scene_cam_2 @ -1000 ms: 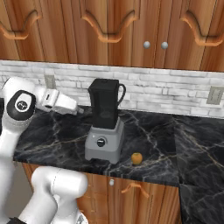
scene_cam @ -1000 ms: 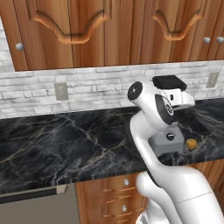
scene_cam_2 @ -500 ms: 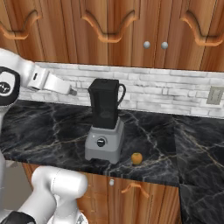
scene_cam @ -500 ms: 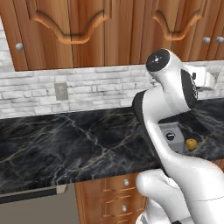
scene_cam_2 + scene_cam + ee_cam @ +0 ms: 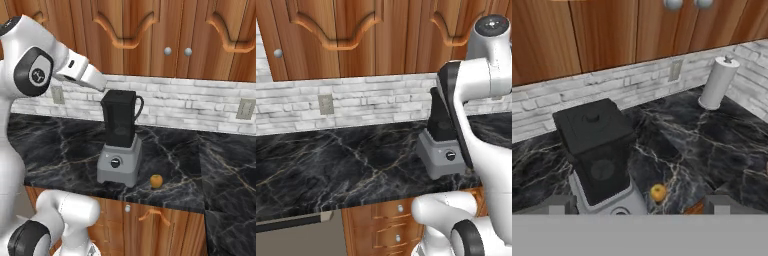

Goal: Open the blender lid, put the apple in the blender, close the lid, and start the blender.

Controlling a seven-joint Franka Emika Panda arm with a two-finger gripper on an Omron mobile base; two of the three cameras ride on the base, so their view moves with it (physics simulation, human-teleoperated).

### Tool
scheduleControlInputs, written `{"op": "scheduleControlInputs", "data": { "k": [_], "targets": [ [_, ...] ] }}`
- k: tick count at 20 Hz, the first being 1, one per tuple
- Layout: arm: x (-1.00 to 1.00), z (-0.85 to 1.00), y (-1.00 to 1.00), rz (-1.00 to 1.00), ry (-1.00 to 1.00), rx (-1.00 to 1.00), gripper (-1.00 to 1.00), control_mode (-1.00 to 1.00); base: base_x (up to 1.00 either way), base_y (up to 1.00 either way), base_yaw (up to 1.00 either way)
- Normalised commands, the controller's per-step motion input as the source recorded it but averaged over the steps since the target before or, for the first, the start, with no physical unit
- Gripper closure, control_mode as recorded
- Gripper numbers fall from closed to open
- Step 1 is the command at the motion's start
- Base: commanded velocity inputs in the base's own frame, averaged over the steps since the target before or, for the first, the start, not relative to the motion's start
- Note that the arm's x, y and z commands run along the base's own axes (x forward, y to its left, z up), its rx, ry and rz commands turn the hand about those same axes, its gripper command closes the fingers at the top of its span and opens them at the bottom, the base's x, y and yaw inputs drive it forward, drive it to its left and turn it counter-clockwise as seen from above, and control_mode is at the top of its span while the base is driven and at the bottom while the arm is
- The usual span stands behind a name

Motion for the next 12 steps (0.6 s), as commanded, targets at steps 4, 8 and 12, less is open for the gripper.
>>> {"op": "scheduleControlInputs", "data": {
  "k": [4,8,12],
  "targets": [
    [0.54,-0.31,-0.03,0.22,0.1,0.0,-1.0,-1.0,0.0,0.0,0.0],
    [0.51,-0.42,-0.04,0.23,0.06,0.08,-1.0,-1.0,0.0,0.0,0.0],
    [0.67,-0.27,-0.08,0.16,0.01,0.15,-1.0,-1.0,0.0,0.0,0.0]
  ]
}}
